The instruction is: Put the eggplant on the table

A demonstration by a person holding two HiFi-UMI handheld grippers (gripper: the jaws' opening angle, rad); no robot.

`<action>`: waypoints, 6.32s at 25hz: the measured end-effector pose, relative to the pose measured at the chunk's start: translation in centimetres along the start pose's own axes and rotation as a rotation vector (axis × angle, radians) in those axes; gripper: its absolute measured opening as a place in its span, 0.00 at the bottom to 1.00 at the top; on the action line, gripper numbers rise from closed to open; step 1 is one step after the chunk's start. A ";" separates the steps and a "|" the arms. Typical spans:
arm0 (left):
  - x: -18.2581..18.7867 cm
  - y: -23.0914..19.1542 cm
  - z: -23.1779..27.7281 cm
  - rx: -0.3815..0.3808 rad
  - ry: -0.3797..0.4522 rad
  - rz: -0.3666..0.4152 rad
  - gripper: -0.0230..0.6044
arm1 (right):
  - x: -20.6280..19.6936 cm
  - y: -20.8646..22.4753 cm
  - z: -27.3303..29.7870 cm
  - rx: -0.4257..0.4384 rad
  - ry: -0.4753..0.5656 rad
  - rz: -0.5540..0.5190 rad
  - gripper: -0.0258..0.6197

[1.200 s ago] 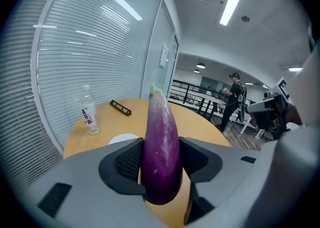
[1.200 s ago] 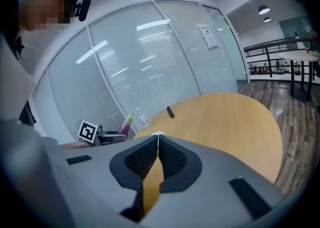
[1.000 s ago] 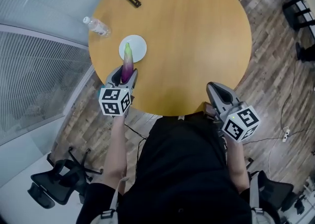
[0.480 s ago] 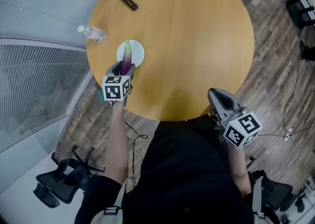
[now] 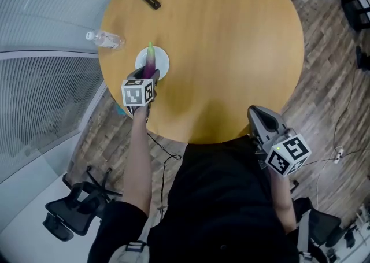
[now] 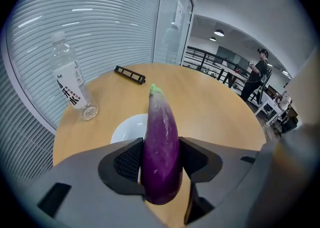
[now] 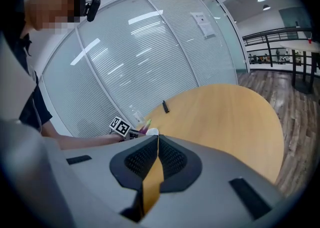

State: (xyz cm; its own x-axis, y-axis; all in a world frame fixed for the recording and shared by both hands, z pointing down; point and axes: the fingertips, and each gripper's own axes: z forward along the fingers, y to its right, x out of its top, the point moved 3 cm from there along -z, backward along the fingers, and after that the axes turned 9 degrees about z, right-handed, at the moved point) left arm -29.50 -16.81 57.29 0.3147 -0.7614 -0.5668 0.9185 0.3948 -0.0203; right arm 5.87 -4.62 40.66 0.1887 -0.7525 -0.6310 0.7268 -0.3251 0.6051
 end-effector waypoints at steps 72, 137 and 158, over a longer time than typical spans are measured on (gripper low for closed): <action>-0.4 -0.7 0.8 0.005 -0.070 0.018 0.50 | 0.0 0.5 -0.2 -0.015 0.031 0.016 0.07; -4.3 13.5 -31.1 -0.250 0.889 -0.024 0.05 | -3.6 -14.3 3.2 0.237 0.037 -0.366 0.07; -5.2 15.0 -31.0 -0.280 0.895 -0.022 0.05 | -3.9 -14.1 2.0 0.224 0.027 -0.431 0.07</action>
State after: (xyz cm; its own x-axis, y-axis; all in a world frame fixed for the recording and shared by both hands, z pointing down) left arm -24.78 9.00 34.37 -0.1102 -0.1377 -0.9843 0.7944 0.5830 -0.1704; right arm -6.46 1.73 35.57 -0.0793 -0.5078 -0.8578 0.5833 -0.7215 0.3732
